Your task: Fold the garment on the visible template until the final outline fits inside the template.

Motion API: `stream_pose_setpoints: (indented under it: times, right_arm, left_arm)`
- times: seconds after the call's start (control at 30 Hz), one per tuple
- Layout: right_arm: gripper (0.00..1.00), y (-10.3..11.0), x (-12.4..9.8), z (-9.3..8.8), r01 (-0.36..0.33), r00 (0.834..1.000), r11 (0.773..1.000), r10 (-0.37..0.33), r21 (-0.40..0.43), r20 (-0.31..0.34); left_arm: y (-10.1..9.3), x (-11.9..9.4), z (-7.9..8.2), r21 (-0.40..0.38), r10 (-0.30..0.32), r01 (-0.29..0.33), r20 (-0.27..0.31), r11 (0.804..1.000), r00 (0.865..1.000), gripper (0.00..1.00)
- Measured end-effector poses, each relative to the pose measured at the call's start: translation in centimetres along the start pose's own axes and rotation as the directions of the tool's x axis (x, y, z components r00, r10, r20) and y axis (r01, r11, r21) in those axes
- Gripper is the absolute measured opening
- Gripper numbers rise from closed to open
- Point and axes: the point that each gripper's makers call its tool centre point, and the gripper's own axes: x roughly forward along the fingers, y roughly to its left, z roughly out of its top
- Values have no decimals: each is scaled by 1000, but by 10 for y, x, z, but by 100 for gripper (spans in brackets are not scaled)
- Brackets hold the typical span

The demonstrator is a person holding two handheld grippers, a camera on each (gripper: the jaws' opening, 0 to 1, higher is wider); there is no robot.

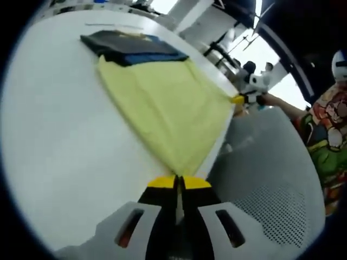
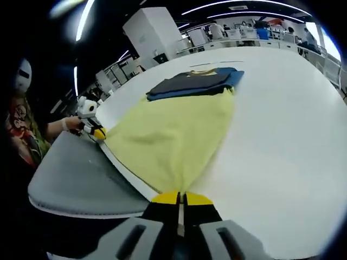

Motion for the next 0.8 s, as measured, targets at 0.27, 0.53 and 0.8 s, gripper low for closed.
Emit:
stream_pose_setpoints:
  times: [0.27,0.53,0.8]
  right_arm:
    - [0,7,-4,0,5,1000,1000,-5,9,-5]
    - [0,14,-19,35,9,998,1000,-8,-19,62]
    - [0,21,-34,106,26,975,999,-16,-40,222]
  left_arm:
    - [-15,0,-2,6,-9,9,-2,1000,1000,0]
    - [-3,-27,38,-3,-5,6,149,1000,989,0]
    - [8,-60,101,67,43,-66,301,996,953,0]
